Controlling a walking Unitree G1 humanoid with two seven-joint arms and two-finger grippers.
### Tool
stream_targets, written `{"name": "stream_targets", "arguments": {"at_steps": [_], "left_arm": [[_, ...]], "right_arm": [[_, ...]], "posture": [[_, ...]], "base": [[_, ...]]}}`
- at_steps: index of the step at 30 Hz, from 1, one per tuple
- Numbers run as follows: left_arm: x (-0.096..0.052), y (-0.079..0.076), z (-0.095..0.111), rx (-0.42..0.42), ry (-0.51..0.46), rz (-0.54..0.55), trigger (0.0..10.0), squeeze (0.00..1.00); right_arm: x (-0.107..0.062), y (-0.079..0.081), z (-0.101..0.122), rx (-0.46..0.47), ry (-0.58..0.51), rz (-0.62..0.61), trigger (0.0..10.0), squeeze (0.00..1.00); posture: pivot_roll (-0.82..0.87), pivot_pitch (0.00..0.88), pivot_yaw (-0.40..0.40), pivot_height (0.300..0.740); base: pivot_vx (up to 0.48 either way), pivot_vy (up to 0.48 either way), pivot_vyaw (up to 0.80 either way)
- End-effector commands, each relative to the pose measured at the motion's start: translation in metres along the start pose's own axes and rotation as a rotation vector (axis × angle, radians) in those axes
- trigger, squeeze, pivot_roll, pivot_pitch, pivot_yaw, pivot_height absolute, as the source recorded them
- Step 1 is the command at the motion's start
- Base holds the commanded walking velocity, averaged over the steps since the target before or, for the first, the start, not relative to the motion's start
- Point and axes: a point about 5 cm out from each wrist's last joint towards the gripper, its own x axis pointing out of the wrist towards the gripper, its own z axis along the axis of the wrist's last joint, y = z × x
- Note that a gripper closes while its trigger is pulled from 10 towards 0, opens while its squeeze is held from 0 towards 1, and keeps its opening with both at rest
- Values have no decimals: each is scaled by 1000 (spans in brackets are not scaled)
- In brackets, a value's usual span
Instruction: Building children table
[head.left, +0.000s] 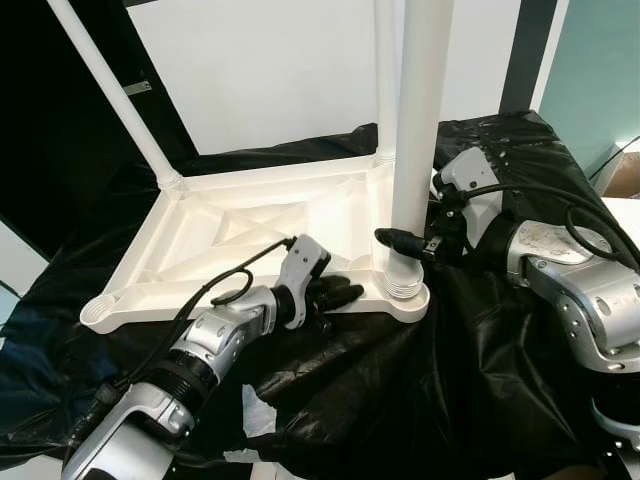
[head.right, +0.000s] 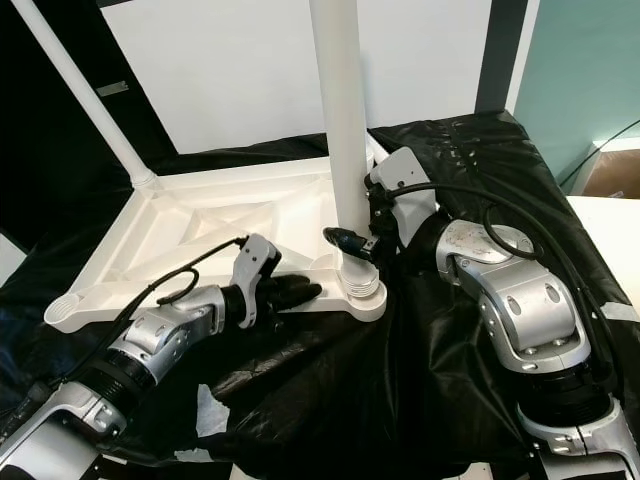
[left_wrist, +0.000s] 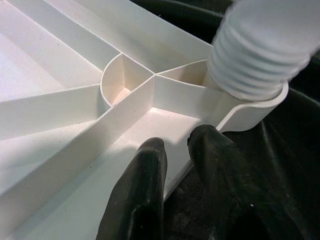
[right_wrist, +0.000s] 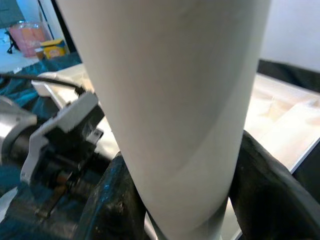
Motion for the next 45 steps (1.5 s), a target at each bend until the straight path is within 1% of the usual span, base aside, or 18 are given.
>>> {"name": "stream_targets", "arguments": {"at_steps": [1,6,8,11,14,17,18,19,21,25,29,30,33,34,37,39,40,45], "left_arm": [[-9,-19,-13,-7,67,-423,10000,0],[-6,-21,-22,-7,98,-431,10000,0],[-2,-22,-28,25,119,-410,10000,0],[1,-22,-32,42,141,-399,10000,0],[2,-24,-31,36,149,-414,10000,0],[1,-31,-21,22,124,-497,10000,0],[1,-31,-21,22,124,-497,10000,0],[1,-32,-15,43,104,-507,10000,0],[1,-32,-15,43,104,-507,10000,0],[1,-34,-12,58,79,-512,10000,0],[2,-34,-12,59,77,-512,10000,0],[2,-35,-14,57,76,-512,10000,0],[1,-36,-16,50,73,-511,10000,0],[0,-36,-16,45,74,-511,10000,0],[0,-36,-16,36,77,-505,10000,0],[0,-36,-16,36,77,-505,10000,0],[0,-35,-15,34,74,-502,10000,0],[1,-35,-16,29,70,-498,10000,0]], "right_arm": [[-1,3,1,-3,-8,19,10000,0],[-1,7,-6,-25,8,39,10000,0],[-1,7,-9,-32,19,45,10000,0],[-2,7,-10,-33,26,45,10000,0],[-3,7,-10,-34,29,43,10000,0],[-5,7,-12,-42,43,46,10000,0],[-5,7,-12,-42,43,46,10000,0],[-7,11,-17,-33,67,78,10000,0],[-7,11,-17,-33,67,78,10000,0],[-3,19,-40,83,160,152,10000,0],[-2,19,-43,104,171,161,10000,0],[-1,19,-45,127,180,179,10000,0],[0,19,-49,129,202,227,10000,0],[0,19,-51,109,215,248,10000,0],[0,18,-52,-3,235,332,10000,0],[0,18,-52,-3,235,332,10000,0],[0,18,-52,-54,244,379,10000,0],[2,14,-56,-49,265,393,10000,0]], "posture": [[-146,0,158,740],[-143,0,158,740],[-140,0,159,740],[-140,0,163,740],[-140,0,163,740],[-145,0,165,740],[-145,0,165,740],[-145,0,165,740],[-145,0,165,740],[-145,0,169,740],[-142,0,168,740],[-137,0,167,740],[-136,0,168,740],[-136,0,168,740],[-133,0,168,740],[-133,0,168,740],[-132,0,168,740],[-126,0,165,740]], "base": [[0,0,0],[0,0,0],[0,0,0],[0,0,0],[0,0,0],[0,0,0],[0,0,0],[0,0,0],[0,0,0],[0,0,0],[0,0,0],[0,0,0],[0,0,0],[0,0,0],[0,0,0],[0,0,0],[0,0,0],[0,0,0]]}}
